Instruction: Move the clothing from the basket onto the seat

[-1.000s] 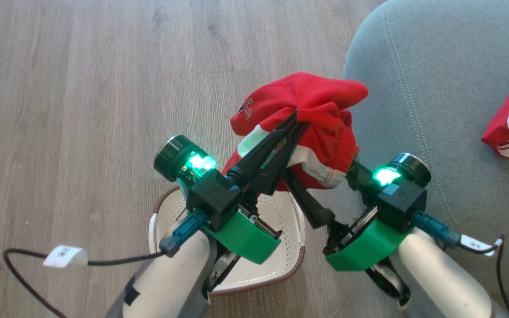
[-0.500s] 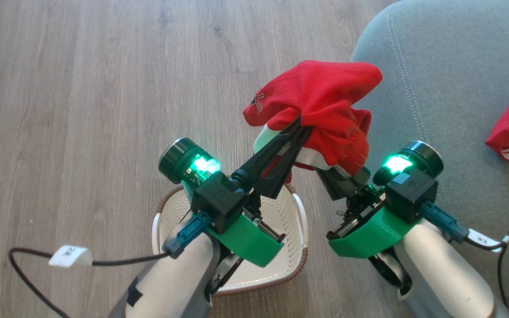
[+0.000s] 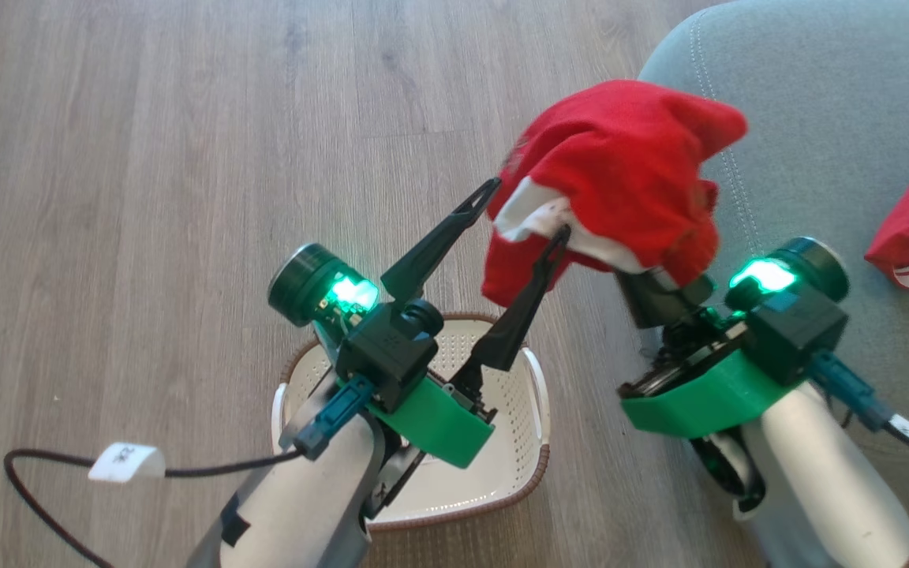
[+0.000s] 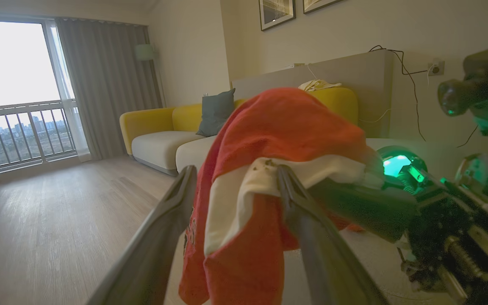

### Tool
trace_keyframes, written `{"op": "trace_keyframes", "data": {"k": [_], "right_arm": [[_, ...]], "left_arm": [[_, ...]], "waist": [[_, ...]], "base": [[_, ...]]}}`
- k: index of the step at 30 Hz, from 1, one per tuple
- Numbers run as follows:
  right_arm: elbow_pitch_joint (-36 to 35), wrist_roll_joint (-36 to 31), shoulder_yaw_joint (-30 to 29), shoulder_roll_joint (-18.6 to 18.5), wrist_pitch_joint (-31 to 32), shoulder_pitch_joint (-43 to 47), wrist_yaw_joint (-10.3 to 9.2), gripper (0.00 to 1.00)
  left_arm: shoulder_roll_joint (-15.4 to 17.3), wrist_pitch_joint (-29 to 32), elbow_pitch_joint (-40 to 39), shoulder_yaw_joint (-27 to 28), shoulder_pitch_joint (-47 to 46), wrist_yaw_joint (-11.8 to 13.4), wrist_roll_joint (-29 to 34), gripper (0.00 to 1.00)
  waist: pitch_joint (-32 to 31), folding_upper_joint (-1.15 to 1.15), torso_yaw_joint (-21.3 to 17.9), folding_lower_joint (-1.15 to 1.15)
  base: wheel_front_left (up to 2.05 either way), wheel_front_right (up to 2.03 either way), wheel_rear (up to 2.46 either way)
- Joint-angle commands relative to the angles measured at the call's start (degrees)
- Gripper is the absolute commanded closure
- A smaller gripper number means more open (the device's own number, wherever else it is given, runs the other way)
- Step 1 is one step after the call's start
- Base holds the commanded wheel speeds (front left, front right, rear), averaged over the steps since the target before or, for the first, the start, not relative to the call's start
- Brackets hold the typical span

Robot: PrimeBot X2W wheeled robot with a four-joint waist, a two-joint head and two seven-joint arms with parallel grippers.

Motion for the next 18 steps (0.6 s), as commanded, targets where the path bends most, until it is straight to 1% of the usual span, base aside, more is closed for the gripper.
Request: {"op": "trace_keyframes", "data": {"k": [1,10,18], "right_arm": [[-2.4,-0.6,-0.6,1.1,-0.4,-0.3,-0.01,1.00],[-1.1,-1.7,-8.6,0.2,-0.4,1.3,-0.01,1.00],[0.6,-2.4,-14.8,0.2,-0.4,3.4,-0.01,1.00]], "left_arm": [[0.3,-0.2,-1.6,2.1,-0.7,0.0,0.4,0.00],[0.3,-0.2,2.6,2.6,2.4,-1.6,3.8,0.00],[0.4,-0.2,7.4,3.8,5.3,-2.7,4.8,0.00]], "waist": [[-0.1,0.00,0.0,0.00],[-0.4,0.00,-0.1,0.00],[-0.8,0.00,-0.7,0.00]], "base": [[0.00,0.00,0.00],[0.00,0.00,0.00],[0.00,0.00,0.00]]}}
